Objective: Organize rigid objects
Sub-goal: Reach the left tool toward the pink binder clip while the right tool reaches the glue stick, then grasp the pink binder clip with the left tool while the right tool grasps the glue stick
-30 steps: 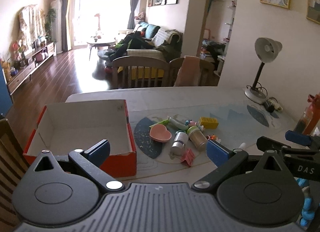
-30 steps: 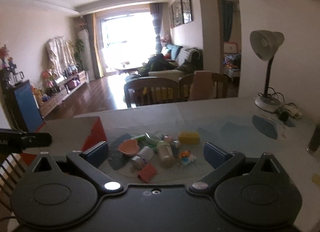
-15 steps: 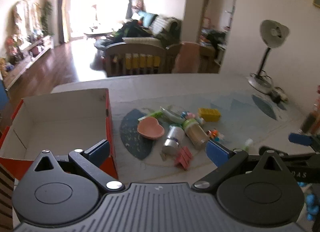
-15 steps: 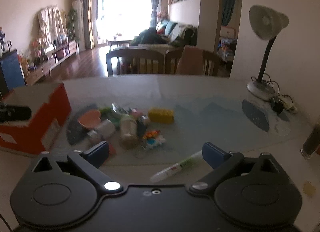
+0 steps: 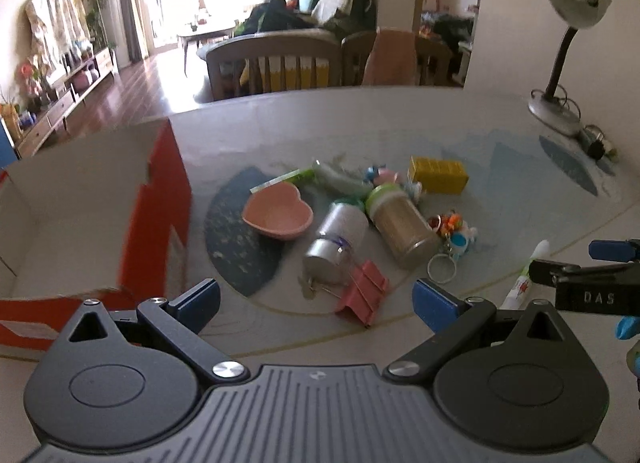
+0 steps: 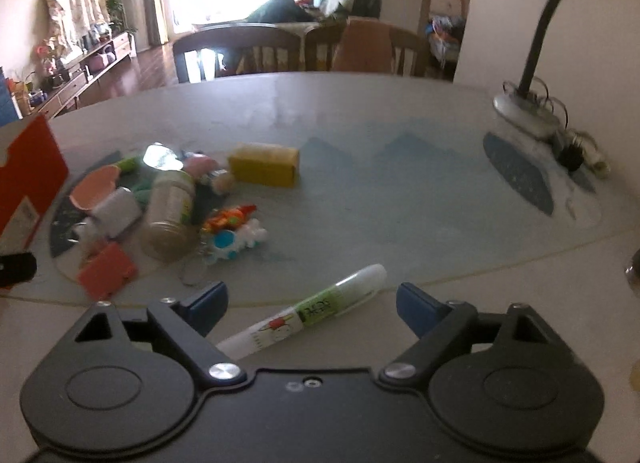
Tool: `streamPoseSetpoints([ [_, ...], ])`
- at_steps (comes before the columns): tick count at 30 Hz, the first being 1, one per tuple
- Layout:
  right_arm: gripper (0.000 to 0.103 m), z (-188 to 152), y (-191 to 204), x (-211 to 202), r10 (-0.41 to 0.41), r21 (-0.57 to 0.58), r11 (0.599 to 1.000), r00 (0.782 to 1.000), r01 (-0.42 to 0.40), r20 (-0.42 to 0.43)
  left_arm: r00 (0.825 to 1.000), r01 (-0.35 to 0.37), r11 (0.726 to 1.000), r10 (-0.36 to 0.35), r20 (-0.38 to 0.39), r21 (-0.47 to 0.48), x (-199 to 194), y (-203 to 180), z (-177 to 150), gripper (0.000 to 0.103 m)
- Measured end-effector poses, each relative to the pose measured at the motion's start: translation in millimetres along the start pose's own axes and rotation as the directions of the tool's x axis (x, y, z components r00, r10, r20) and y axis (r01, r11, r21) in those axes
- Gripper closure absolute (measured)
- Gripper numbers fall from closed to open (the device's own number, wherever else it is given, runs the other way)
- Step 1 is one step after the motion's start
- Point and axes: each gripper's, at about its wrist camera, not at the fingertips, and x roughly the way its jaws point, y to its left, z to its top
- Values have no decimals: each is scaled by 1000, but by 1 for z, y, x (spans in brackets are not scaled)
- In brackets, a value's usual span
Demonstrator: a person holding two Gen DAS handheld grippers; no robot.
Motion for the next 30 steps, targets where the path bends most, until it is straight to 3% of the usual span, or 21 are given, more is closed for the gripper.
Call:
streamPoseSetpoints([
  [11,19,5,-22,39,-16,65,998,995,22,-97,999,-19,998,22,-47,52,47,-25,-3,1],
  [17,24,2,-26,46,1,81,997,992,9,-127,994,-11,998,17,-105,63,68,-32,-7,22],
  [21,29,3,-29,49,17,98,995,990,-4,-138,992,-1,996,12,-125,87,74,-37,-10,42],
  [23,37,2,-30,51,29,115,993,988,-12,-155,992,0,995,12,-125,100,76,-40,-10,43],
  [27,42,1,-29,51,34,109,994,988,-17,-153,992,20,989,-2,-123,145,77,-47,-10,53],
  [30,49,1,-29,50,54,97,994,987,-40,-151,993,22,984,-1,-120,179,79,-53,-8,54],
])
